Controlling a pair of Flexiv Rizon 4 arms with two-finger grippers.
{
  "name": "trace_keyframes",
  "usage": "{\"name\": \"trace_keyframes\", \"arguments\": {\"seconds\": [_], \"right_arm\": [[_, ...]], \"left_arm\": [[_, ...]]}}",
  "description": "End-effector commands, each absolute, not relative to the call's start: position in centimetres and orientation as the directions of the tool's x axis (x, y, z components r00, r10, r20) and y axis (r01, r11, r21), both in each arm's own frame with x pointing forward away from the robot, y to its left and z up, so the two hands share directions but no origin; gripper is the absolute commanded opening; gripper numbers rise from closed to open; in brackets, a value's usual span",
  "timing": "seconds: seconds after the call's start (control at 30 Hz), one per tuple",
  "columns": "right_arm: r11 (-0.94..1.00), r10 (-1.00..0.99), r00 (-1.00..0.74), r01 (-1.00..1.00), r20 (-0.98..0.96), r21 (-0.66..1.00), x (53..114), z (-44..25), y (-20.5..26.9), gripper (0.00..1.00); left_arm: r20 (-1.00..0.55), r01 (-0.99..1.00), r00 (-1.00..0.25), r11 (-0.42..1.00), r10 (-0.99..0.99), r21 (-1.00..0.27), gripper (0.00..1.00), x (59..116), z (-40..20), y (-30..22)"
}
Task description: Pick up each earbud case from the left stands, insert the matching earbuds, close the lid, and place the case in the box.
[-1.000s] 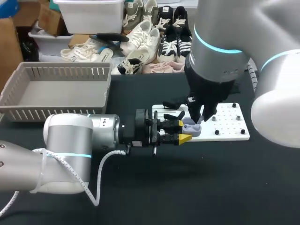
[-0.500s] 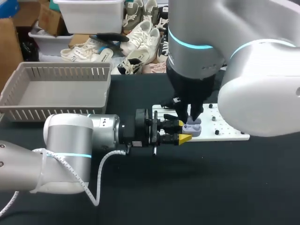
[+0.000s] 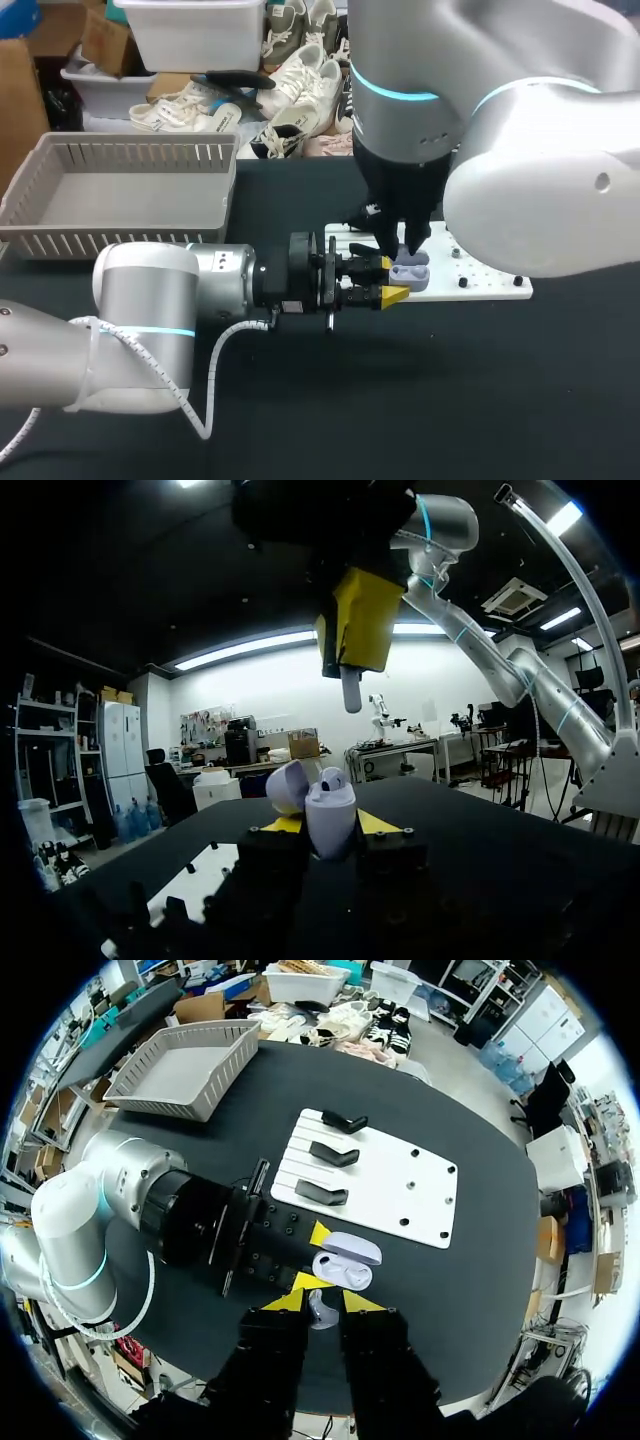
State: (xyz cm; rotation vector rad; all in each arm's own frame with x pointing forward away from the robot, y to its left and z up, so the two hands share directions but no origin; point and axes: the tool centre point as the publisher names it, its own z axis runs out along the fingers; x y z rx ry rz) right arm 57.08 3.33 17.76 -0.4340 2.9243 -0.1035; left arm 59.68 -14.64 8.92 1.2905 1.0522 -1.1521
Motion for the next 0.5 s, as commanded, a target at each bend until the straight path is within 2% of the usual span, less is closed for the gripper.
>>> {"name": "trace_keyframes", "arguments": {"seconds": [0.03, 0.5], "right_arm": [[0.955, -0.293, -0.94, -0.28, -0.173, -0.096, 57.03, 17.74, 3.29, 0.0], [0.944, -0.33, -0.927, -0.322, -0.177, -0.074, 57.58, 16.89, 3.91, 0.0]], "left_arm": [[-0.989, 0.988, 0.147, -0.044, -0.033, 0.149, 0.0, 59.54, 8.94, -14.66], [-0.989, 0.988, 0.147, -0.044, -0.033, 0.149, 0.0, 59.54, 8.94, -14.66]]}}
